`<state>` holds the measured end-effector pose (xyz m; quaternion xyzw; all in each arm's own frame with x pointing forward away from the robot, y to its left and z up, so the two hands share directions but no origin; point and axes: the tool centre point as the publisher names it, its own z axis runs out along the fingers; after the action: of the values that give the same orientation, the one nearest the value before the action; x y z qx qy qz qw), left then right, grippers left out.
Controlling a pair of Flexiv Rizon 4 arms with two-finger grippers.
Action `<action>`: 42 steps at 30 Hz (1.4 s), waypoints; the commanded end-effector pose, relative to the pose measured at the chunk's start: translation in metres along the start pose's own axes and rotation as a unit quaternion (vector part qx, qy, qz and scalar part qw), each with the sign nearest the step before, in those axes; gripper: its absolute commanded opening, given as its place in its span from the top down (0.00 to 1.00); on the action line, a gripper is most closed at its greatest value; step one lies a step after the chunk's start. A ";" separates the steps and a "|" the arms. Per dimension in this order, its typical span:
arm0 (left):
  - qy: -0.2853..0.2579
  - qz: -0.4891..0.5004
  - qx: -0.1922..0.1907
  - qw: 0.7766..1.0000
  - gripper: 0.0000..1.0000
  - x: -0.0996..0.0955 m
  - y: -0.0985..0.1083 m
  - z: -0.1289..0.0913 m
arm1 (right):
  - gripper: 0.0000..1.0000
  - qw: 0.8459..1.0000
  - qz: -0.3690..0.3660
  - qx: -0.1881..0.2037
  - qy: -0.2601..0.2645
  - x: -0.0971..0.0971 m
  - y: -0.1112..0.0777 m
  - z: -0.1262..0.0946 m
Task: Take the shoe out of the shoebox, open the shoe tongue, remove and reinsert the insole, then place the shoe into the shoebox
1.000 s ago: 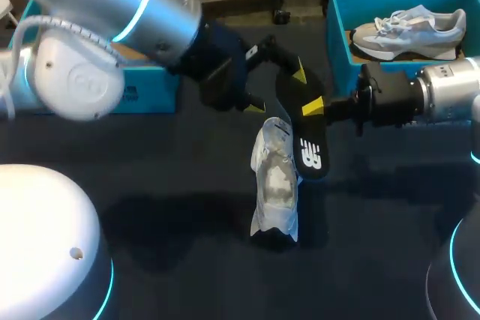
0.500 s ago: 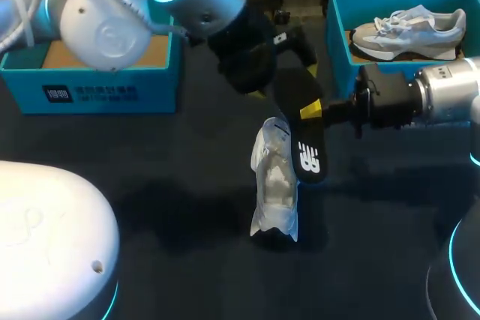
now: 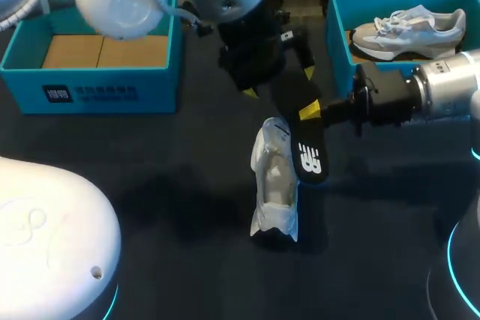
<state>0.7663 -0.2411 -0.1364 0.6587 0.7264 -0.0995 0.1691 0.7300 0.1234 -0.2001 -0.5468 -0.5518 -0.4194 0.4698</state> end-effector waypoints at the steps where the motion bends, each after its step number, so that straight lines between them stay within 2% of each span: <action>1: 0.043 -0.006 0.013 0.999 0.00 -0.010 0.012 0.004 | 1.00 1.000 0.000 0.002 -0.004 0.001 0.000 0.002; 4: 0.061 -0.003 0.015 0.998 0.00 -0.011 0.018 0.005 | 1.00 1.000 0.001 0.003 -0.005 0.001 -0.001 0.002; 6: 0.074 -0.002 0.031 0.997 0.00 -0.012 0.022 0.005 | 1.00 1.000 0.001 0.004 -0.006 0.001 -0.001 0.003; 11: 0.110 0.013 0.027 0.993 0.00 -0.018 0.030 0.006 | 1.00 1.000 0.000 0.005 -0.006 0.000 0.000 0.003; 17: 0.125 0.013 0.035 0.991 0.00 -0.025 0.038 0.007 | 1.00 1.000 -0.001 0.008 -0.005 0.000 0.000 0.005; 18: 0.128 0.006 0.046 0.991 0.00 -0.029 0.043 0.008 | 1.00 1.000 -0.002 0.009 -0.006 -0.001 0.000 0.005; 25: 0.147 -0.002 0.045 0.988 0.00 -0.035 0.053 0.012 | 1.00 1.000 -0.003 0.006 -0.005 -0.003 0.000 0.006; 42: 0.139 -0.004 0.034 0.990 0.00 -0.041 0.055 0.012 | 1.00 1.000 -0.005 0.001 -0.004 -0.003 0.001 0.002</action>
<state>0.8278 -0.2808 -0.1286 0.6683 0.7422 -0.0313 0.0392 0.7312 0.1252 -0.2042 -0.5453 -0.5563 -0.4190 0.4665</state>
